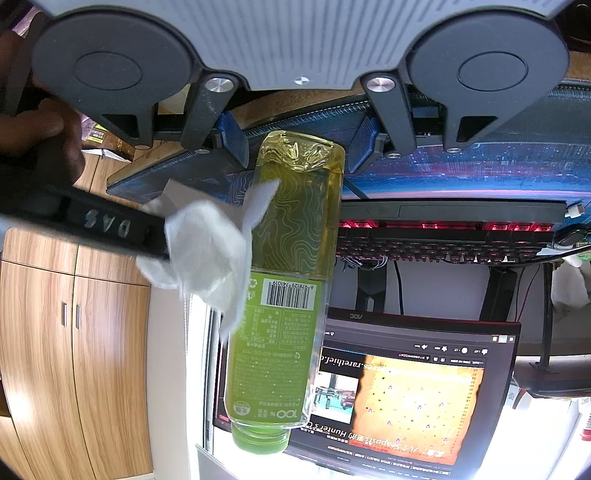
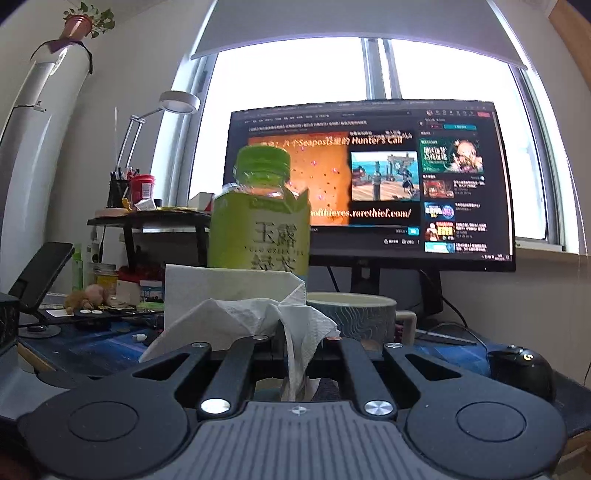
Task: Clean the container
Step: 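Rub the white tissue along the bottle barcode area with the left tool while the right tool holds it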
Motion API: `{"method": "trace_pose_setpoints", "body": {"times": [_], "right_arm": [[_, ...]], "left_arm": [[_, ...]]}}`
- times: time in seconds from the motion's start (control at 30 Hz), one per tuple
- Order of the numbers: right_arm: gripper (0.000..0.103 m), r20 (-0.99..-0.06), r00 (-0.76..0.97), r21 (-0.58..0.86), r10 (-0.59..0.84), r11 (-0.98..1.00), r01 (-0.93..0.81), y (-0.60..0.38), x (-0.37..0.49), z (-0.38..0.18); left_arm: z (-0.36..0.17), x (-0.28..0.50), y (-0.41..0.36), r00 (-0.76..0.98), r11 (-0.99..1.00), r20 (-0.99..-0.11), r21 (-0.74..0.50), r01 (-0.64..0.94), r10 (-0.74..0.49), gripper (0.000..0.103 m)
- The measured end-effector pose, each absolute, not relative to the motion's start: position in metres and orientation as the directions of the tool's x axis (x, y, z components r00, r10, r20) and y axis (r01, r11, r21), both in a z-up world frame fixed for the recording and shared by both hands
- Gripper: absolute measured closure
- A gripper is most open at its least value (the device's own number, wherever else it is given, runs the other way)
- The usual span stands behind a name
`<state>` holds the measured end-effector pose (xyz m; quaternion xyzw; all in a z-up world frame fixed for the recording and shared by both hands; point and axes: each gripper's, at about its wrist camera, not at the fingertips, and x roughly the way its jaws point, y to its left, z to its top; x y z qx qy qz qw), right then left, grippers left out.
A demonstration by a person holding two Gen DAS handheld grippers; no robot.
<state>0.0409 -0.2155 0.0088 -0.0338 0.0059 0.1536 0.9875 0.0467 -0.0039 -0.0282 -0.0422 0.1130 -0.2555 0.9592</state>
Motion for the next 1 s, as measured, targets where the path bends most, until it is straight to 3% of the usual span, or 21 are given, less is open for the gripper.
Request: {"method": "trace_pose_setpoints", "body": {"times": [1.0], "right_arm": [[0.095,-0.032,0.954,-0.053,0.299,0.952,-0.3,-0.216,0.042,0.005]], "left_arm": [[-0.029,0.045,-0.004,0.846,0.866,-0.189,-0.143,0.479,-0.499,0.039]]}}
